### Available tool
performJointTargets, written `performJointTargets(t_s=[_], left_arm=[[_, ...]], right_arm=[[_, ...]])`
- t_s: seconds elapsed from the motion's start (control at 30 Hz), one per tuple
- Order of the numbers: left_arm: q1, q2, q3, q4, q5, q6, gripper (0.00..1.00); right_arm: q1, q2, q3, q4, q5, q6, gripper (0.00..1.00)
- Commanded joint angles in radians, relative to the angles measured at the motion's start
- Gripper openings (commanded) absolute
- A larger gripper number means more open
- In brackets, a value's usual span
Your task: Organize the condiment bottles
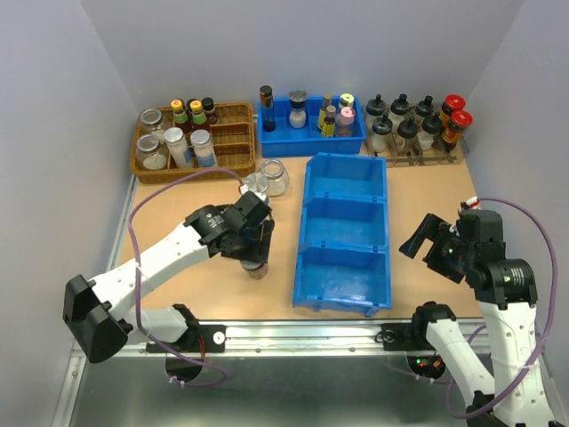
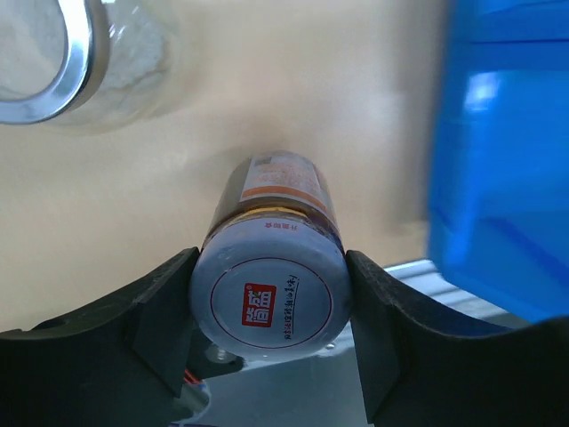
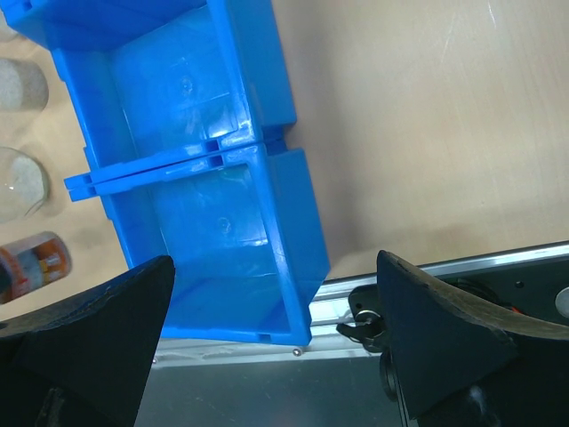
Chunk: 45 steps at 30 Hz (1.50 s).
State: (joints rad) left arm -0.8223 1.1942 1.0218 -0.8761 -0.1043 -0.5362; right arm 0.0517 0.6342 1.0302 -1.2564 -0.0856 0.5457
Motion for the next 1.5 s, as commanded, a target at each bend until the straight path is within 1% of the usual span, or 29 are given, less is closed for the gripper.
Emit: performJointTargets(t_s=[0.0,0.03,0.07,0.13,0.17,0.3,0.4,0.5,0.6,0.77,0.8,0.9,0.93,1.1,1.3,1.47], left_arm=[[-0.087,-0.049,0.283,-0.014,0.041,-0.025,0.0],[-0.087,-0.033,0.284,-0.011,0.051,-0.018,0.0],[-0.13,-0.015,0.334,-0.009,0.055,-0.012,0.0],[-0.172,0.063,0.374,-0.017,0.058,0.011,0.0],[-0.222,0.091,0.408,-0.018,0.057,0.018,0.0],[-0.32,0.215,0.472,-0.038,0.016,0.025,0.0],[-0.365,0.316,0.527,-0.043,-0.008,0.036,0.0],[-0.383,0.382,0.606,-0.034,-0.037,0.068,0.0],[-0.394,0.494,0.688,-0.031,-0.063,0.1,0.0],[-0.419,0.603,0.773,0.023,-0.041,0.14,0.0],[-0.426,0.637,0.793,0.04,-0.026,0.148,0.0],[-0.445,0.683,0.814,0.055,-0.005,0.16,0.0],[-0.46,0.724,0.822,0.055,0.003,0.168,0.0],[-0.492,0.765,0.839,0.071,0.006,0.177,0.0],[-0.502,0.794,0.86,0.088,0.015,0.18,0.0],[-0.512,0.811,0.847,0.112,0.017,0.18,0.0]], right_arm=[[-0.003,-0.01,-0.021,0.025,0.024,-0.004,1.0],[-0.004,-0.008,-0.024,0.026,0.024,-0.004,1.0],[-0.003,-0.007,-0.025,0.028,0.024,-0.003,1.0],[-0.004,-0.004,-0.024,0.034,0.026,-0.001,1.0],[-0.001,-0.001,-0.022,0.034,0.029,0.0,1.0],[-0.003,0.002,-0.007,0.032,0.041,0.003,1.0],[-0.003,-0.004,-0.001,0.029,0.052,0.014,1.0],[-0.003,-0.014,-0.009,0.029,0.053,0.023,1.0],[-0.003,-0.024,-0.018,0.023,0.063,0.028,1.0],[-0.003,-0.037,-0.018,0.012,0.08,0.04,1.0],[-0.003,-0.039,-0.019,0.014,0.108,0.045,1.0],[-0.003,-0.041,-0.021,0.011,0.119,0.054,1.0],[-0.003,-0.044,-0.021,0.011,0.125,0.057,1.0],[-0.003,-0.054,-0.025,0.006,0.15,0.063,1.0],[-0.003,-0.06,-0.035,0.005,0.156,0.062,1.0],[-0.003,-0.064,-0.039,0.005,0.158,0.059,1.0]])
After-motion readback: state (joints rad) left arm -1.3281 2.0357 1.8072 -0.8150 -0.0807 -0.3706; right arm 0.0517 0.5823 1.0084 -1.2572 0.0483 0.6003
